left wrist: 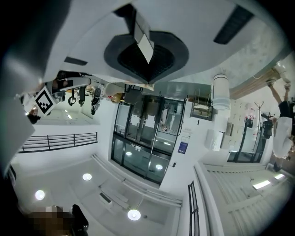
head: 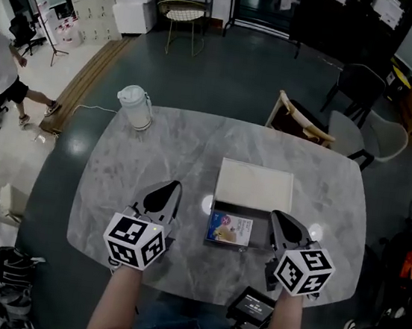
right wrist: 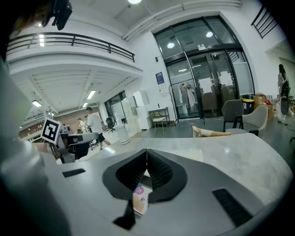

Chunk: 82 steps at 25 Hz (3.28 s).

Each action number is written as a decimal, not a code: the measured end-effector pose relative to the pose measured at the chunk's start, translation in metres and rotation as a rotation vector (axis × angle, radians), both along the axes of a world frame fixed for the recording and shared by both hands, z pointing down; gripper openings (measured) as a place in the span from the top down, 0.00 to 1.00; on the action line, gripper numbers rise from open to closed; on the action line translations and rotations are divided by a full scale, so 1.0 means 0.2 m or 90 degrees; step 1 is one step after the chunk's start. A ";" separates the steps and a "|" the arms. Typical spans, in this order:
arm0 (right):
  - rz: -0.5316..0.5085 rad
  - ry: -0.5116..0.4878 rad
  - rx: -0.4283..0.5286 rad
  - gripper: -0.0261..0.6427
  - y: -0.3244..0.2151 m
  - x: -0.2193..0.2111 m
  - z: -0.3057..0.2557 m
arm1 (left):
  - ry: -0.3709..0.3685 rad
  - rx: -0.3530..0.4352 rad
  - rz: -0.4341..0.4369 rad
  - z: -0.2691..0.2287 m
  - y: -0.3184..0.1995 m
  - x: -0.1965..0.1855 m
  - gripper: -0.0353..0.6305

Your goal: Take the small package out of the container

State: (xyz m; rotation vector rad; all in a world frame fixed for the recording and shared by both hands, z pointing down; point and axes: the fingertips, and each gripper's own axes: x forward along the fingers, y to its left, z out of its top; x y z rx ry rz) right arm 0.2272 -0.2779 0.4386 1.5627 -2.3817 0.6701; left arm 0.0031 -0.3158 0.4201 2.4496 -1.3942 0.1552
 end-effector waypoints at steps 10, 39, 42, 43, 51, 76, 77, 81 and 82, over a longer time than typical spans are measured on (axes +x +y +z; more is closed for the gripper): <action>-0.020 0.001 -0.172 0.92 0.02 -0.02 0.39 | 0.001 -0.079 -0.018 0.24 0.03 -0.01 0.94; -0.129 0.092 -0.599 0.65 0.07 -0.07 0.98 | 0.005 -0.134 -0.053 0.40 -0.16 -0.06 0.94; -0.135 0.095 -0.616 0.65 0.10 -0.07 1.01 | 0.001 -0.136 -0.056 0.41 -0.16 -0.08 0.94; -0.136 0.090 -0.617 0.65 0.10 -0.08 1.02 | 0.000 -0.137 -0.057 0.41 -0.16 -0.09 0.94; -0.138 0.074 -0.615 0.65 0.10 -0.09 1.00 | -0.005 -0.134 -0.055 0.41 -0.16 -0.12 0.94; -0.156 -0.026 -0.398 0.78 0.08 -0.22 0.54 | 0.013 -0.059 -0.040 0.18 -0.09 -0.15 0.94; -0.159 -0.037 -0.387 0.78 0.07 -0.24 0.52 | 0.013 -0.055 -0.040 0.17 -0.08 -0.15 0.94; -0.180 -0.022 -0.330 0.76 0.07 -0.30 0.48 | 0.012 -0.046 -0.043 0.14 -0.05 -0.18 0.94; -0.186 -0.010 -0.312 0.75 0.07 -0.32 0.48 | 0.012 -0.044 -0.045 0.14 -0.04 -0.19 0.94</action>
